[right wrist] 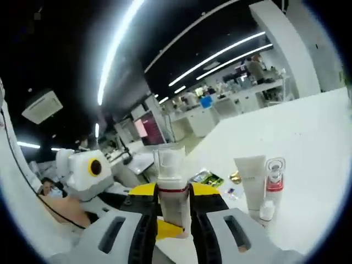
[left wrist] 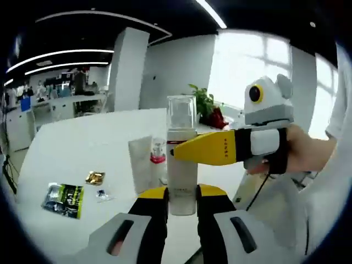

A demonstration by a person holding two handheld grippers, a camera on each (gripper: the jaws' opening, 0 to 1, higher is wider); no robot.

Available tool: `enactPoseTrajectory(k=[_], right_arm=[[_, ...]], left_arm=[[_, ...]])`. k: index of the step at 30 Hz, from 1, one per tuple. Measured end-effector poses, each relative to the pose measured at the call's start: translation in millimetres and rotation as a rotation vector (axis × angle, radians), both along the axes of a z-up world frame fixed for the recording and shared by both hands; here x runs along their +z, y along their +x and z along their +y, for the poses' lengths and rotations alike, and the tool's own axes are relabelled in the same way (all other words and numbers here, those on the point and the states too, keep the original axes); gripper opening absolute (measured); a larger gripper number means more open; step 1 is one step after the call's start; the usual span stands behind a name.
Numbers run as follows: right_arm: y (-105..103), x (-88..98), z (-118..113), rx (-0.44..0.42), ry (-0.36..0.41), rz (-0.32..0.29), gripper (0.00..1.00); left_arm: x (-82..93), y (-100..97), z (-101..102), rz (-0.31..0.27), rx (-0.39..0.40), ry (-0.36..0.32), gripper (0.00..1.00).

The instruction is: Arrange the skincare products in the storage area until every visible bottle or jar stands upright without overlapping.

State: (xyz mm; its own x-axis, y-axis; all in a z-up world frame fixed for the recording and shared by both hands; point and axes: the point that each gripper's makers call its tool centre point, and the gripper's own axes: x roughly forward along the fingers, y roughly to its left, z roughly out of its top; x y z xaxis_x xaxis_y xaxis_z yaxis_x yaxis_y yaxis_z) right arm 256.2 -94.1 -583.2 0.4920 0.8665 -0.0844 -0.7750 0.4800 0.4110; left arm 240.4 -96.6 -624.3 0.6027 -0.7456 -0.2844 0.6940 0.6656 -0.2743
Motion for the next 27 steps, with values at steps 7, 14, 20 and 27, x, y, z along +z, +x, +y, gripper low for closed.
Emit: enactPoseTrajectory(k=[7,14,20,27], right_arm=[[-17.5,30.5,-8.7,0.229,0.082,-0.065,0.23],[-35.9,48.8,-4.1,0.398,0.067,-0.131,0.22],[-51.3,51.5,1.9,0.493,0.054,-0.14,0.21],[-48.6,46.3,3.2,0.461,0.044,-0.102,0.2]], left_arm=[[27.0,-18.3,-16.0,-0.012,-0.203,-0.094,0.18],[40.3,-32.7,-25.0,-0.019,-0.362,-0.152,0.18],[42.3,-50.2,-29.0,0.021,-0.483,-0.181,0.18],[36.8,-43.6,-22.9,0.047,-0.477,-0.182,0.18]])
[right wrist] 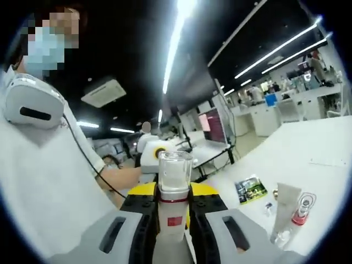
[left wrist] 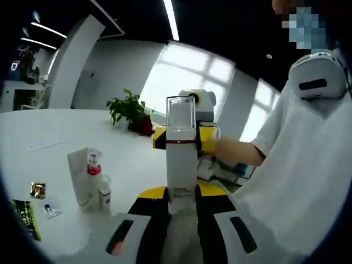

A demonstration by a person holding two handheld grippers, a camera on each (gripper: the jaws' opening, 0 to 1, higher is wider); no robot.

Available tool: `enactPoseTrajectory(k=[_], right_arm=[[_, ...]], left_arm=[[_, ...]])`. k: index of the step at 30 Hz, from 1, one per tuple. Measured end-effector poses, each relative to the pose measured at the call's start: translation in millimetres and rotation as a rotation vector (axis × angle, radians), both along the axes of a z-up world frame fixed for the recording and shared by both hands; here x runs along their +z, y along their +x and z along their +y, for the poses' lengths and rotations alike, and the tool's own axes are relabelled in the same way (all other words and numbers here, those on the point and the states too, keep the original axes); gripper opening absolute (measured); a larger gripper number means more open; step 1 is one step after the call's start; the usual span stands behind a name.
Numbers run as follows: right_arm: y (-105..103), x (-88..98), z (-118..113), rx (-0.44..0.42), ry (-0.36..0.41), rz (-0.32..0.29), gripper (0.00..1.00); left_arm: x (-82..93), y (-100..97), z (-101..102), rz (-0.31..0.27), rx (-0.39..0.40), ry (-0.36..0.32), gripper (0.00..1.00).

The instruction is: Arrange the skincare products in the storage area until every visible bottle or jar stands upright without overlapping.

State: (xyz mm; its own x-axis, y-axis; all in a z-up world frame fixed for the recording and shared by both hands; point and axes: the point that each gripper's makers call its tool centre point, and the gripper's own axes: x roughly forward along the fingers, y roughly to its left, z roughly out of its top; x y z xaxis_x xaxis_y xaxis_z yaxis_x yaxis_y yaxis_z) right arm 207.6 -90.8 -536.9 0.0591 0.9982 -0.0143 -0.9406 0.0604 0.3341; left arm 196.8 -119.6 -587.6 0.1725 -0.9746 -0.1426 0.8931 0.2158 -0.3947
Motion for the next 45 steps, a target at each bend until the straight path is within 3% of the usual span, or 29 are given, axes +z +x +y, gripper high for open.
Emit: enactPoseTrajectory(k=[6,8,12,14,18,20,22,24,28,34,41,43,44,45], right_arm=[[5.4,-4.3,-1.4,-0.042,-0.018,-0.003,0.19],[9.5,-8.9,-1.1,-0.069,-0.039,-0.003,0.19],[22.3,-23.4,-0.4,-0.153,-0.117,0.025,0.19],[34.3,-32.9,-3.6,-0.219,-0.177,0.022,0.19],[57.7,-49.7,-11.2,-0.381,-0.261,0.101,0.19],[67.0,-54.5,-13.6,-0.446,-0.275,0.13,0.19],[75.5,-55.9,-15.1,-0.512,-0.237,0.203,0.19],[81.0,-60.3,-18.1,-0.559,-0.232,0.224,0.19],[84.9,-62.4,-18.3,-0.625,-0.188,0.264,0.19],[85.7,-60.0,-15.7,-0.671,-0.193,0.227,0.2],[81.0,-62.4,-12.6,-0.647,-0.233,0.184,0.2],[74.0,-65.8,-10.4,-0.592,-0.257,0.177,0.2],[74.7,-63.5,-11.4,-0.592,-0.241,0.161,0.2],[72.5,-61.4,-9.3,-0.553,-0.238,0.129,0.2]], left_arm=[[-5.1,4.6,-2.1,0.012,0.028,0.019,0.19],[-10.4,9.5,-2.8,0.007,0.061,0.057,0.2],[-21.9,18.5,-3.4,-0.027,0.115,0.162,0.21],[-29.0,27.3,-0.5,-0.045,0.178,0.237,0.23],[-36.8,40.9,4.2,-0.146,0.294,0.401,0.24],[-39.2,44.6,3.5,-0.213,0.322,0.483,0.24],[-41.7,48.0,2.3,-0.233,0.373,0.538,0.24],[-43.4,55.8,8.3,-0.261,0.432,0.577,0.25],[-44.3,63.2,11.2,-0.197,0.525,0.547,0.25],[-46.0,68.8,20.5,-0.189,0.595,0.575,0.25],[-50.2,67.1,23.4,-0.204,0.568,0.606,0.22],[-54.8,65.8,25.9,-0.209,0.537,0.63,0.21],[-52.3,65.7,23.9,-0.216,0.516,0.595,0.21],[-52.8,63.4,21.5,-0.18,0.501,0.56,0.21]])
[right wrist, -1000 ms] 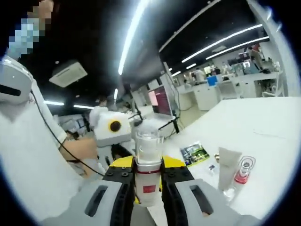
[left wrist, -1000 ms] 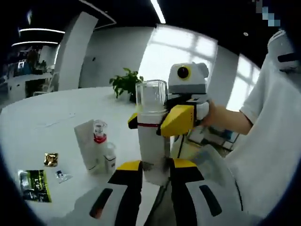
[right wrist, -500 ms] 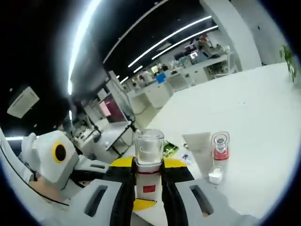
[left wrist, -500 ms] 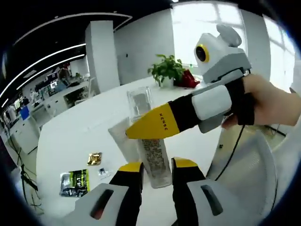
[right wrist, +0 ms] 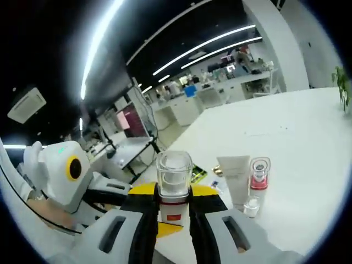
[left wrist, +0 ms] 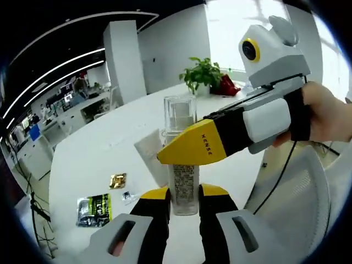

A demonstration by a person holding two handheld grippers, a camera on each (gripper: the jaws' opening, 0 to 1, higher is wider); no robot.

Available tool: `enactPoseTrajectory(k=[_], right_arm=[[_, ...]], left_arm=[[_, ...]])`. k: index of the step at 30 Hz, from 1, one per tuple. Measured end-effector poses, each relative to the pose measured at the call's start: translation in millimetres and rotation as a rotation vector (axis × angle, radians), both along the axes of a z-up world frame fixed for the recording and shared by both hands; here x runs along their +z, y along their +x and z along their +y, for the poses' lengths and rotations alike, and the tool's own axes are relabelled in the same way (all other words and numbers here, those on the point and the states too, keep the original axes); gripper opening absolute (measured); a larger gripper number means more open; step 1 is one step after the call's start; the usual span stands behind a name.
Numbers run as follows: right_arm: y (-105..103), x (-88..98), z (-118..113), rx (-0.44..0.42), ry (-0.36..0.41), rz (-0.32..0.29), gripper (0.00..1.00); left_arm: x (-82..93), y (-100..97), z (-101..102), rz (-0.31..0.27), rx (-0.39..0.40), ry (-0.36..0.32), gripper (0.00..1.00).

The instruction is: Arrange the skincare products in the storage area until every visible bottle or jar stands upright without overlapping.

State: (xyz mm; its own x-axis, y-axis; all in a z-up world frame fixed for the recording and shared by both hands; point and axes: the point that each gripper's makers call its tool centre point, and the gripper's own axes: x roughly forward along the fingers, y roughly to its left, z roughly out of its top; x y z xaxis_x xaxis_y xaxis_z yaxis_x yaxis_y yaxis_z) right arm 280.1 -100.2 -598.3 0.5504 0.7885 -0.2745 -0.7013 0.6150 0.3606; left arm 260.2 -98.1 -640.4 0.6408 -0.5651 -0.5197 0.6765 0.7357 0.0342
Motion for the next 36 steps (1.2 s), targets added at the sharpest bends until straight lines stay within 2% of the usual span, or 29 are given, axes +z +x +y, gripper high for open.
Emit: enactPoseTrajectory(k=[1,2,3,5,6,7,9,11,12,13,14,17,23,27,29,31,33,36], right_arm=[[-4.3,-0.6,-0.8,0.044,-0.024,-0.009,0.2],[-4.8,1.8,-1.2,0.06,-0.023,-0.027,0.2],[-7.9,4.5,-0.1,0.099,-0.019,-0.043,0.21],[-11.6,6.3,-3.1,0.154,-0.048,-0.068,0.22],[-15.4,9.3,-3.1,0.202,-0.059,-0.096,0.22],[-15.5,11.3,-5.5,0.208,-0.065,-0.106,0.23],[-21.9,18.4,-4.0,0.27,-0.057,-0.136,0.24],[-26.2,23.1,-5.0,0.316,-0.062,-0.16,0.24],[-28.4,23.3,-5.0,0.332,-0.066,-0.162,0.24],[-29.2,24.2,-5.8,0.347,-0.079,-0.178,0.24],[-32.1,25.9,-5.2,0.38,-0.087,-0.202,0.25],[-37.7,29.6,-5.8,0.424,-0.093,-0.217,0.24],[-43.0,31.8,-6.9,0.532,-0.218,-0.286,0.25],[-46.6,26.2,-8.5,0.638,-0.348,-0.323,0.25],[-47.1,26.1,-8.4,0.679,-0.366,-0.321,0.23],[-44.4,27.2,-6.9,0.683,-0.361,-0.315,0.22],[-45.1,26.6,-4.8,0.712,-0.359,-0.309,0.21],[-52.9,18.9,-0.7,0.763,-0.427,-0.348,0.19]], left_arm=[[-1.5,-1.6,0.1,0.025,-0.008,-0.02,0.21],[0.4,-3.4,-3.7,0.037,-0.049,-0.075,0.21],[1.9,-4.5,-4.7,0.044,-0.068,-0.103,0.21],[4.4,-9.2,-8.9,0.042,-0.132,-0.123,0.21],[7.0,-10.9,-10.7,0.024,-0.177,-0.133,0.21],[9.3,-11.6,-11.7,0.016,-0.198,-0.152,0.21],[13.2,-18.1,-17.6,0.035,-0.258,-0.206,0.21],[17.0,-20.1,-20.4,0.023,-0.304,-0.25,0.21],[16.4,-22.9,-21.4,0.04,-0.326,-0.267,0.21],[16.3,-21.2,-19.8,0.028,-0.33,-0.277,0.21],[16.6,-24.5,-21.8,0.025,-0.367,-0.293,0.21],[20.7,-32.8,-29.2,0.041,-0.418,-0.337,0.21],[8.5,-37.0,-27.4,0.05,-0.459,-0.323,0.21],[4.9,-37.2,-27.2,0.046,-0.482,-0.323,0.21],[2.6,-35.9,-27.3,0.038,-0.492,-0.318,0.2],[2.7,-35.5,-28.2,0.029,-0.505,-0.318,0.2],[-0.8,-32.3,-29.5,0.006,-0.518,-0.286,0.2],[-9.3,-26.2,-29.1,-0.008,-0.521,-0.243,0.19]])
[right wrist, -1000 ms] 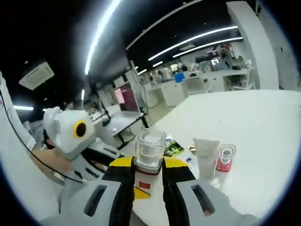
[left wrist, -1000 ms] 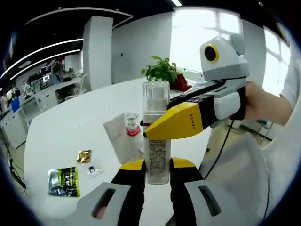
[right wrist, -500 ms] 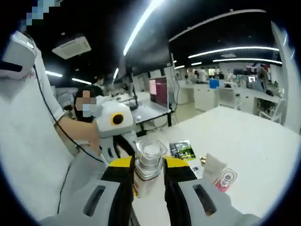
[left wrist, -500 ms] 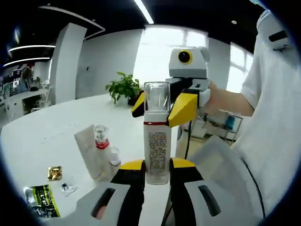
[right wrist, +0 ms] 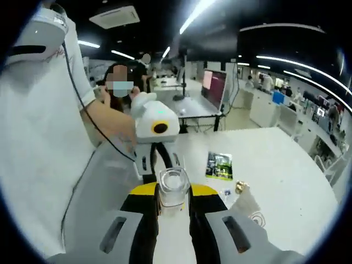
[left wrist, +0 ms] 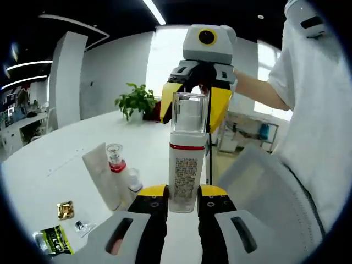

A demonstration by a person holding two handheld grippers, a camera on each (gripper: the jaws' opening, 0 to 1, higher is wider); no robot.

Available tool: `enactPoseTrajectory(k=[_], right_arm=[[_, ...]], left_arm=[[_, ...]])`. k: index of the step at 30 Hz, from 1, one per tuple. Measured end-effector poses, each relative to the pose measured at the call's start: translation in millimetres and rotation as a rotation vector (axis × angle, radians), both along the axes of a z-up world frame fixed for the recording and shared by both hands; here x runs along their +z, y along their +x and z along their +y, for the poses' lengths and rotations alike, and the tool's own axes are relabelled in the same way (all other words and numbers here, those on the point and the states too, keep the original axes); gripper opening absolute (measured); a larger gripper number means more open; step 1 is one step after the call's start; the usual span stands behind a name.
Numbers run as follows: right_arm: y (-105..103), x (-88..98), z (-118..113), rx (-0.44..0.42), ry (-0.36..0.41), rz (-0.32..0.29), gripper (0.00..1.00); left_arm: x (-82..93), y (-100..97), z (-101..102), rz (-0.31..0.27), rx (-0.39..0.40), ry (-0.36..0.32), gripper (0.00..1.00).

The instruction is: Arrange the skincare products in the storage area until every visible bottle or jar stands upright without overlapping.

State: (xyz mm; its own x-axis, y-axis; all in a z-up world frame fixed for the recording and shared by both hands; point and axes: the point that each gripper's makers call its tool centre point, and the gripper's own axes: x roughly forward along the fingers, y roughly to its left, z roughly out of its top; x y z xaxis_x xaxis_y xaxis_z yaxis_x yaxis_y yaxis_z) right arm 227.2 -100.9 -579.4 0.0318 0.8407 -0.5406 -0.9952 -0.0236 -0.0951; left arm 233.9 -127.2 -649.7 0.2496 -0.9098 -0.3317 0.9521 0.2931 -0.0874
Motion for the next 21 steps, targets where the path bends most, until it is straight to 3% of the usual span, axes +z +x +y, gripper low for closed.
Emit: enactPoseTrajectory(k=[2,7,19,21], right_arm=[[3.7,-10.0,-2.3,0.024,-0.034,-0.023,0.18],[13.0,-27.9,-0.6,0.011,-0.075,-0.032,0.18],[29.9,-81.4,-5.1,-0.039,-0.125,0.046,0.18],[32.9,-90.6,-4.9,-0.048,-0.141,0.052,0.18]], left_arm=[[-9.7,6.1,2.2,-0.013,0.005,0.048,0.18],[-28.1,14.7,-0.9,-0.01,0.005,0.073,0.18],[-81.4,28.0,-5.3,0.031,0.01,0.136,0.18],[-97.1,34.4,-4.1,0.034,0.011,0.143,0.18]])
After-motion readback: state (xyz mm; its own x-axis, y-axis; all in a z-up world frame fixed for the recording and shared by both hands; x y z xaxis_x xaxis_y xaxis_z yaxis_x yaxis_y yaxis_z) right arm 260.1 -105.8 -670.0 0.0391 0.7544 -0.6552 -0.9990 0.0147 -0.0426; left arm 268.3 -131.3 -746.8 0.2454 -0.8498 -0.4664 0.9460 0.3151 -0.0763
